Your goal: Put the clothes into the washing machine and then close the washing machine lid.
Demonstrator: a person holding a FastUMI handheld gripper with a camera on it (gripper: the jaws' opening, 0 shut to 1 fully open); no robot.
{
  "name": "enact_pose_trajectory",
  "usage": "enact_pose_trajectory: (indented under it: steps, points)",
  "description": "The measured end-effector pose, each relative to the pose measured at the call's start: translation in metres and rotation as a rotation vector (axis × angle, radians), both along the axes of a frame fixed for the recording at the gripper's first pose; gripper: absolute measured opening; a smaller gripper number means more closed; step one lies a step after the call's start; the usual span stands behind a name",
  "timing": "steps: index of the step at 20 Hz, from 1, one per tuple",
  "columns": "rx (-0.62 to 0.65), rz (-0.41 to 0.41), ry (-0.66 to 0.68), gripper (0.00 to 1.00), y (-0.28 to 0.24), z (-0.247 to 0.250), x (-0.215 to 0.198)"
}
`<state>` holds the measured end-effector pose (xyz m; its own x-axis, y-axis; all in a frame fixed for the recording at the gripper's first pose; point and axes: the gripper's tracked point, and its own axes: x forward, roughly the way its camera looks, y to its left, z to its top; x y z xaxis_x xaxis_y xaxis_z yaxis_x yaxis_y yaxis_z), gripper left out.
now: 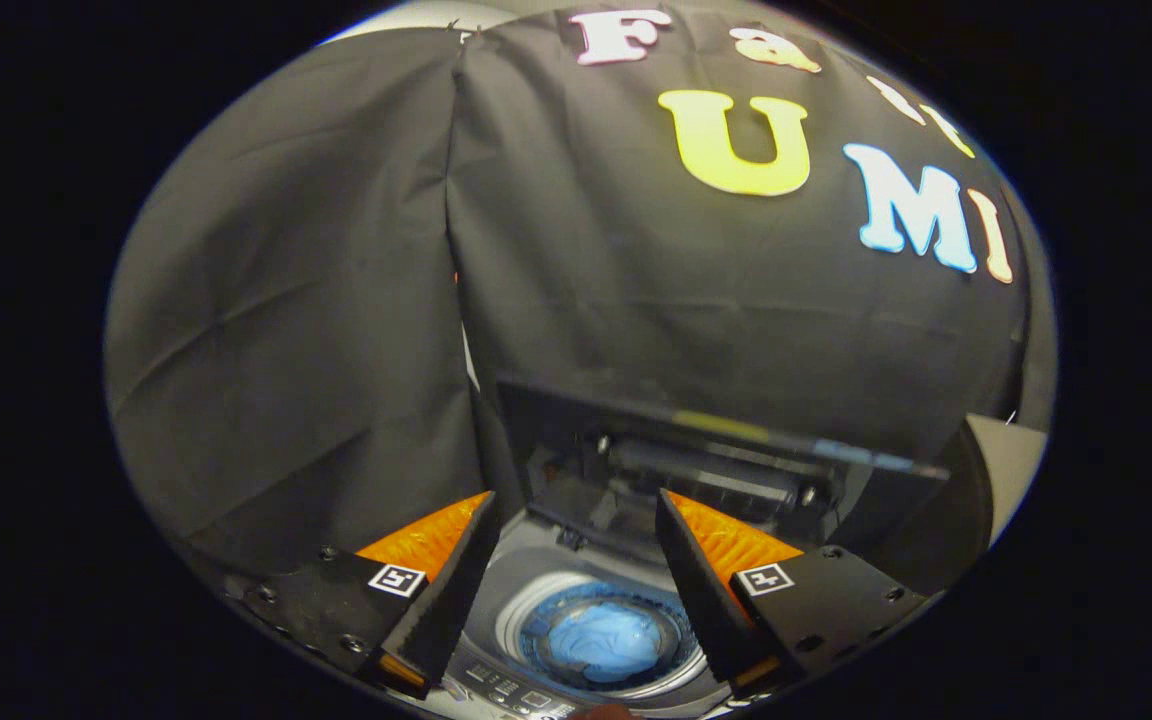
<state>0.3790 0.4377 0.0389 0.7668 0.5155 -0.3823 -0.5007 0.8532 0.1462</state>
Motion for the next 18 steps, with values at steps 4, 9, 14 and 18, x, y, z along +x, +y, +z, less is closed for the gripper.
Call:
enact_pose_trajectory:
  steps: [4, 9, 14, 18]
  points:
    - [0.027, -0.099, -0.014, 0.97, -0.013, 0.039, 0.039]
    - [-0.040, -0.229, 0.059, 0.97, -0.037, 0.005, 0.093]
    - [-0.048, -0.309, 0.155, 0.97, -0.052, -0.030, 0.119]
    - [0.024, -0.347, 0.224, 0.97, -0.052, -0.038, 0.126]
